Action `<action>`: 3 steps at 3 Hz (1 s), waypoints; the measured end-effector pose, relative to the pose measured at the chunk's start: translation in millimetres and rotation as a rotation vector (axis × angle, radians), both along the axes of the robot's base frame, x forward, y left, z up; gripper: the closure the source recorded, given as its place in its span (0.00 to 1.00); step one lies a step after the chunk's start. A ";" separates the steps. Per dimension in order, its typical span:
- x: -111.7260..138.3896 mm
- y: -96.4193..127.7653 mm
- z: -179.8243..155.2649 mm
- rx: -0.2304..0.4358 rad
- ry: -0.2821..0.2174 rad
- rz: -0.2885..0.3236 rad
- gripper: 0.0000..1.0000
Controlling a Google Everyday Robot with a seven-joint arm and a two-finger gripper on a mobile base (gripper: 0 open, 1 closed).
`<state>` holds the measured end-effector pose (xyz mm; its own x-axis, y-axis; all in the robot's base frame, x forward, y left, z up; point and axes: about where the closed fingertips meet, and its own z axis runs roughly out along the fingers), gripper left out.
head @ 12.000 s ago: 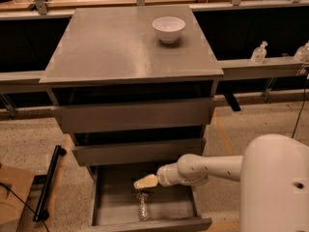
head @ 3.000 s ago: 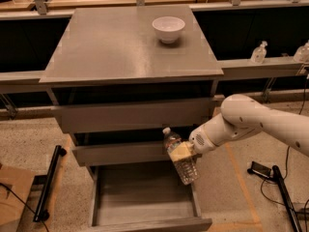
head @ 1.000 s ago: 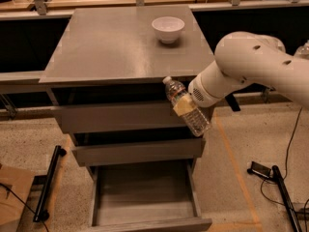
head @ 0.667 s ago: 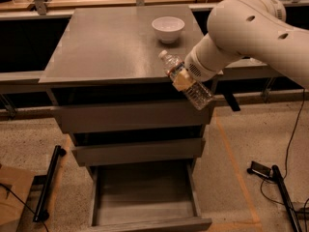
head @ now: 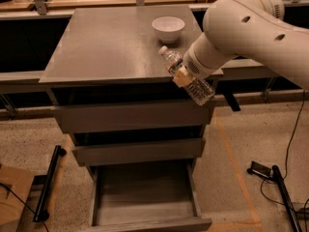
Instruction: Pick water bottle from bottom drawer and place on counter
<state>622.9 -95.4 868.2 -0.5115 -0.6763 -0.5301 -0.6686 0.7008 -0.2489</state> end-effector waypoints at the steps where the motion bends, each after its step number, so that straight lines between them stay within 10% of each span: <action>1: 24.6 -7.0 29.1 -0.087 -0.103 0.011 1.00; 3: 101.4 30.7 56.9 -0.118 -0.227 0.162 0.83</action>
Offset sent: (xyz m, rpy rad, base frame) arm 0.1155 0.0378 0.0861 -0.1913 -0.3216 0.2010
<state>724.3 -64.7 925.1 -0.2687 -0.8031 -0.5319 -0.6874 0.5467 -0.4781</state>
